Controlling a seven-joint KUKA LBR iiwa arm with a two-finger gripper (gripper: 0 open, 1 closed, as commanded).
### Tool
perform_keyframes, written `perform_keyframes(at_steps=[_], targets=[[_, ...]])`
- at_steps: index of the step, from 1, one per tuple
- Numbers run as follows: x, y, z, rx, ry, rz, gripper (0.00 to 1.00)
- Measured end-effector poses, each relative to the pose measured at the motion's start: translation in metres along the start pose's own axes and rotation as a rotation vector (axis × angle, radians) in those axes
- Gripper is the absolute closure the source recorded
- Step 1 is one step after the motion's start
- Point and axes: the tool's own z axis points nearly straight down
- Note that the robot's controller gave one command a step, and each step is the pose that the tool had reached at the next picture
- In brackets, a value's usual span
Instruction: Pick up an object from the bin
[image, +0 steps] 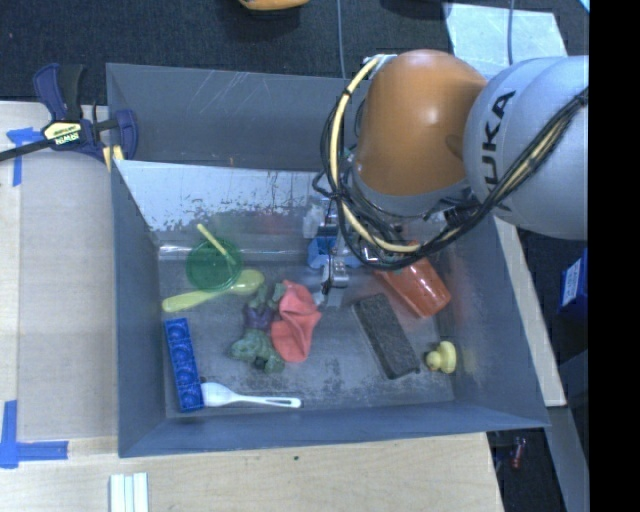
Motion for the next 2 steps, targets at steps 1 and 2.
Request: perform_keyframes(at_steps=[1,2], targets=[[-0.001,0.0,-0.005,-0.001,-0.009,0.003,0.0],[-0.009,0.014,0.043,0.0,-0.01,-0.187,0.0]])
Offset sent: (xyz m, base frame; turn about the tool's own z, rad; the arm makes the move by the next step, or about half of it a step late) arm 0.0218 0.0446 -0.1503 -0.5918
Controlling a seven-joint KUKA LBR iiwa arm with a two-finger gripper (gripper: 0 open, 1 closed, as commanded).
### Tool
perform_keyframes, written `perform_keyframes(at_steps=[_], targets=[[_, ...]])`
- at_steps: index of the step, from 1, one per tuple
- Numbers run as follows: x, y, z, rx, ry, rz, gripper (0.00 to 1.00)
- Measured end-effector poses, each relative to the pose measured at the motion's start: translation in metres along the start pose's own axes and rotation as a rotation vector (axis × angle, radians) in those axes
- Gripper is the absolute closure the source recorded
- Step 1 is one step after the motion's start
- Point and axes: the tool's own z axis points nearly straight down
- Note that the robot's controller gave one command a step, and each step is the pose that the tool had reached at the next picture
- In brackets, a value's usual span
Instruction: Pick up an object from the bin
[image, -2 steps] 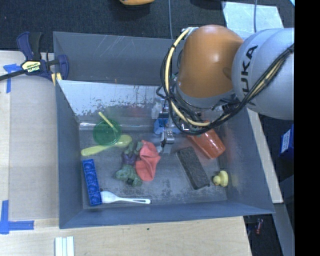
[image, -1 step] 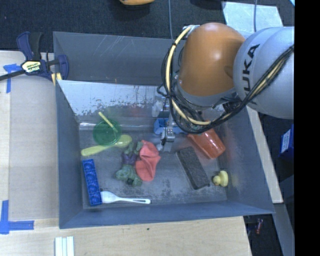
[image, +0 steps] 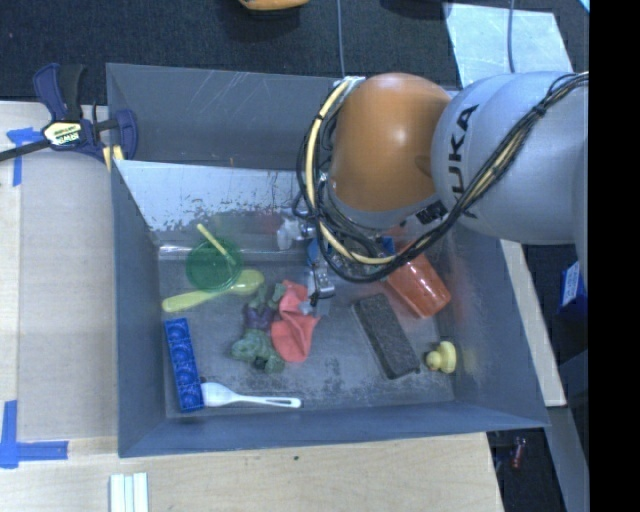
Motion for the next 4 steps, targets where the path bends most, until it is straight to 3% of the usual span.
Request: perform_keyframes(at_steps=[1,2,3,4], targets=[[-0.011,0.034,0.017,0.001,-0.008,-0.249,0.0],[-0.023,0.018,0.046,0.001,-0.007,-0.398,0.0],[-0.029,0.019,0.094,0.002,-0.007,-0.792,0.0],[-0.038,0.024,0.106,0.006,-0.008,-1.054,1.0]])
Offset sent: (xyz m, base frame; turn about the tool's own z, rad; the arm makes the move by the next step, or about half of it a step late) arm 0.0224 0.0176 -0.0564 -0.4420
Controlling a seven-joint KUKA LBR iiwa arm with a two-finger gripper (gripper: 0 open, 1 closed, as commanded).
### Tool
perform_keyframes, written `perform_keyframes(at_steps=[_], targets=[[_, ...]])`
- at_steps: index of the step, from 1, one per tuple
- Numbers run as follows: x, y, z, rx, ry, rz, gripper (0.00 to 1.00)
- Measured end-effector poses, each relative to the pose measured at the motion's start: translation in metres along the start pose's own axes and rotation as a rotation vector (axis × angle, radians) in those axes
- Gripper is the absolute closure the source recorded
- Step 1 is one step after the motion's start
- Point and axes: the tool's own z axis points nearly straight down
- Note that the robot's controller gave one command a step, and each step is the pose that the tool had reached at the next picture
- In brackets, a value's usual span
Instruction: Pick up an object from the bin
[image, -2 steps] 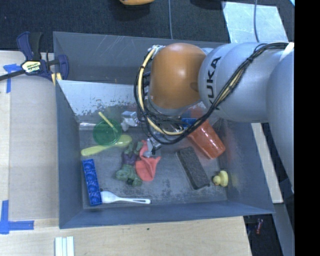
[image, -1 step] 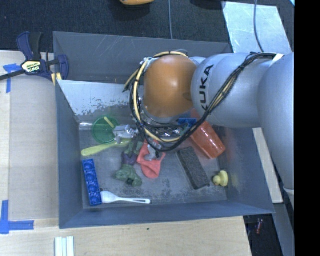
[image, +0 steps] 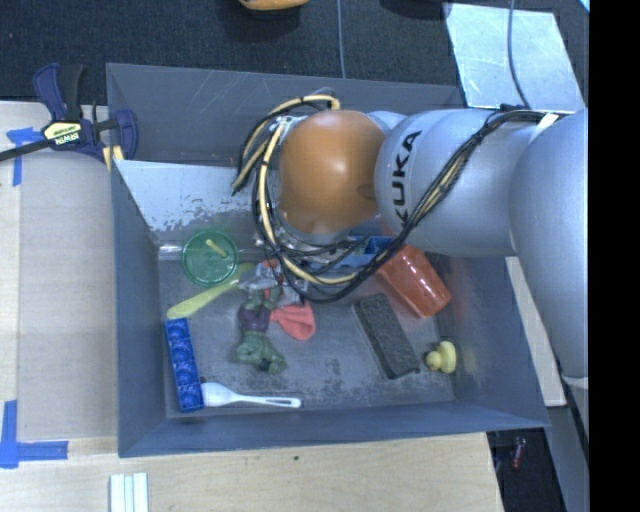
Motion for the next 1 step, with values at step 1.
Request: perform_keyframes(at_steps=[1], targets=[[0.0,0.0,0.0,0.0,0.0,0.0,1.0]])
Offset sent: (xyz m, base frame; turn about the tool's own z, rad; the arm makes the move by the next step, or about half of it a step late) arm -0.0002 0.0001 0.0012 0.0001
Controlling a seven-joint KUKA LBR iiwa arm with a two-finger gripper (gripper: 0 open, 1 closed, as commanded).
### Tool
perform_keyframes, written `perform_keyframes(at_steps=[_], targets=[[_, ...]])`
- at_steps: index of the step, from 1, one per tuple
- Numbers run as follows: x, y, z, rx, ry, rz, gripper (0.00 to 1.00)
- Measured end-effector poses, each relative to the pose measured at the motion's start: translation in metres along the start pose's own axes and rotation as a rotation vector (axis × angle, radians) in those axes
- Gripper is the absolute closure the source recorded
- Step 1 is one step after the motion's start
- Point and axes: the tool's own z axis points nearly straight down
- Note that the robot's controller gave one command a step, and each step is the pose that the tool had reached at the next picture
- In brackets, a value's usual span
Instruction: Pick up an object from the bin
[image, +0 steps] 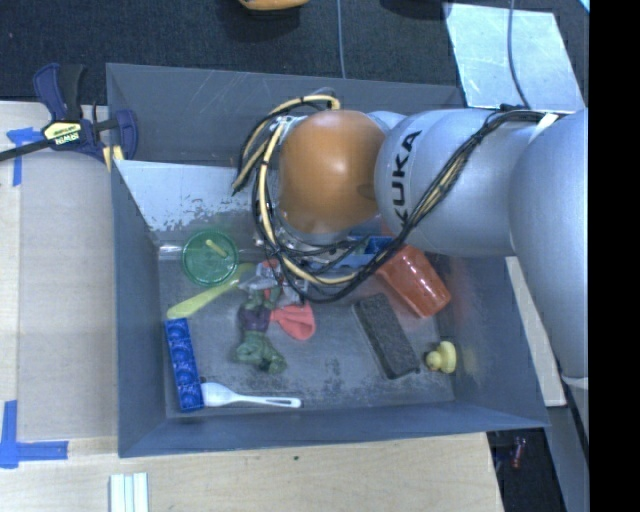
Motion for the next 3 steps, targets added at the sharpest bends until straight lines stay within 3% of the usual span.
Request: perform_keyframes(at_steps=[3], targets=[[0.0,0.0,-0.03,0.001,-0.003,0.005,1.0]])
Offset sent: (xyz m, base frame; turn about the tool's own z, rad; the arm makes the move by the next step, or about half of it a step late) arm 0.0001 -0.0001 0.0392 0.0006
